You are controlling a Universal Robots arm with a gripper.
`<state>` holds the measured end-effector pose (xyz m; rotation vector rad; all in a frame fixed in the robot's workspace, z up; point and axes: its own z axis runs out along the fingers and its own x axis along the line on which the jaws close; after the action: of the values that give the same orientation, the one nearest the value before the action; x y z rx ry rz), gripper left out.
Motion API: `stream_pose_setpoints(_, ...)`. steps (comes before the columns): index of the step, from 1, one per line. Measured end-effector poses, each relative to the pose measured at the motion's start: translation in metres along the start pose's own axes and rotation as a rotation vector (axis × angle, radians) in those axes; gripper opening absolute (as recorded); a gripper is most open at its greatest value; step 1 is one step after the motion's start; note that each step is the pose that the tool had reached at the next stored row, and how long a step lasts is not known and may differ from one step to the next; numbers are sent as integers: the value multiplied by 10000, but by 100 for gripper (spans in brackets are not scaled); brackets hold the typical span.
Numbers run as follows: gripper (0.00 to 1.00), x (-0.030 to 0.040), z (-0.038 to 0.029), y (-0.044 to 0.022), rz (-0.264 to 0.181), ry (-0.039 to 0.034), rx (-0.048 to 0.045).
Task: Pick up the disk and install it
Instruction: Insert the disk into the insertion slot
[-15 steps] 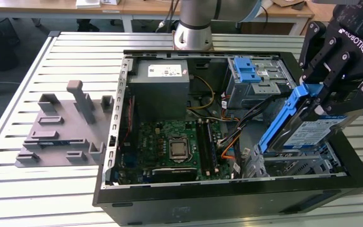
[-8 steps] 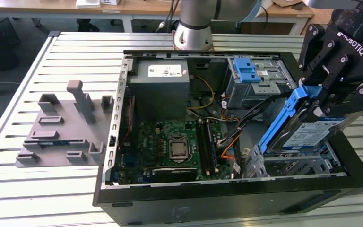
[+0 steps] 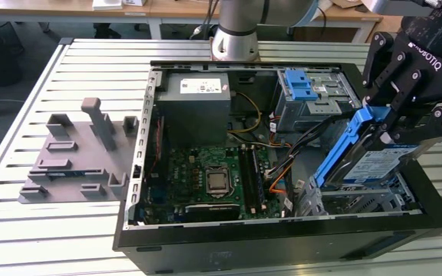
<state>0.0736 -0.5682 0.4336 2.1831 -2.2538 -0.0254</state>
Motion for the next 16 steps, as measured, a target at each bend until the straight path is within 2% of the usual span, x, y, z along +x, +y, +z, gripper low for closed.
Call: stream_pose_setpoints(16,36,1,66,-1,0,0,0)
